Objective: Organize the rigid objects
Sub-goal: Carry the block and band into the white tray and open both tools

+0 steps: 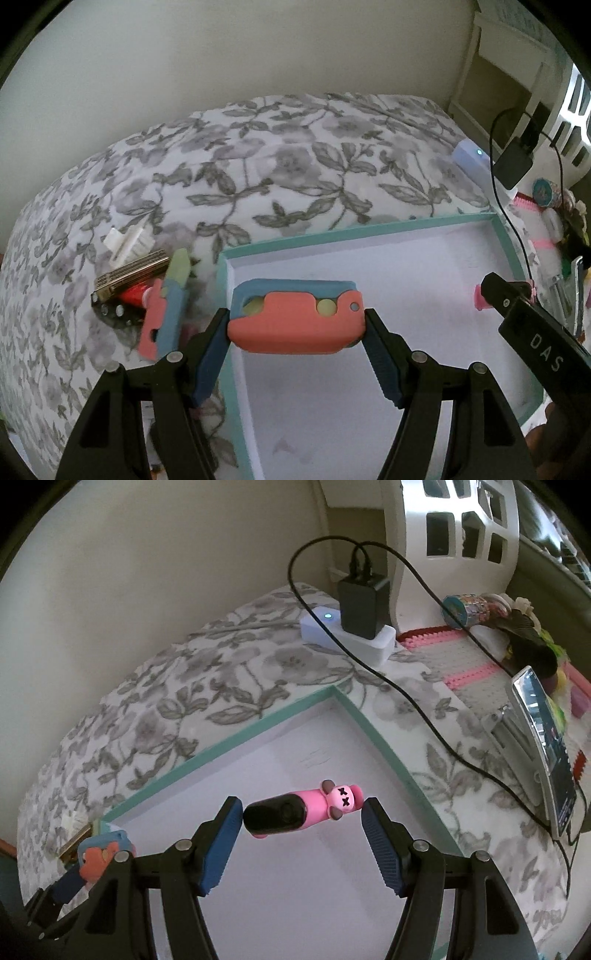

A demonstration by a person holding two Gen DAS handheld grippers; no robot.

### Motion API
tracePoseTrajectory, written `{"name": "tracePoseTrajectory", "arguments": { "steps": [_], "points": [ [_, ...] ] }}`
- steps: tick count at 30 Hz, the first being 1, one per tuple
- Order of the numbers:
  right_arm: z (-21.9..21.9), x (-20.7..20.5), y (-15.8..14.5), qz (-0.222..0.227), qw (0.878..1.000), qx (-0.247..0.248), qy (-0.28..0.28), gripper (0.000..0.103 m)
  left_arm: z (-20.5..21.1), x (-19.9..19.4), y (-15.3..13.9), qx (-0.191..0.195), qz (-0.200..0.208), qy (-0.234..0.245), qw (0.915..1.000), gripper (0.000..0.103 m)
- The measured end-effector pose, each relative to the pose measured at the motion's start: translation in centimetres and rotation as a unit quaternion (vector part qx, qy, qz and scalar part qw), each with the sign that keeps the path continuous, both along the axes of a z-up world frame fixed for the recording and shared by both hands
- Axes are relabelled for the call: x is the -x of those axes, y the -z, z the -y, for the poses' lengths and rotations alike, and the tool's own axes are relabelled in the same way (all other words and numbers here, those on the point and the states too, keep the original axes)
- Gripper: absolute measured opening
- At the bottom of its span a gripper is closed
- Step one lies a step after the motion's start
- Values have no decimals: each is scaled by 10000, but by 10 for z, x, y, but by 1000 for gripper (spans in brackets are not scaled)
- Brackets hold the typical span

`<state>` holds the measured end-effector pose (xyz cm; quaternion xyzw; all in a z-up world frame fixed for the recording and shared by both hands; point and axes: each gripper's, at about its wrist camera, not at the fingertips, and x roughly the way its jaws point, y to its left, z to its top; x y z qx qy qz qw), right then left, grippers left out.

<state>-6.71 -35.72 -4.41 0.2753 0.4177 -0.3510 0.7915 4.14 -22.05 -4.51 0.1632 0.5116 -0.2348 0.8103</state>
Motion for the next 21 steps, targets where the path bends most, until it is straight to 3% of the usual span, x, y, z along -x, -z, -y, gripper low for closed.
{"name": "tracePoseTrajectory", "arguments": {
  "steps": [19,21],
  "points": [
    [3,-4,13,-184,9997,-128,-36,70,-5,-5,-1,-71,79,-172,9998,75],
    [3,-4,14,-219,9997,-130,-37,71,-9,-7,-2,-86,100,-255,9996,83]
  ]
}}
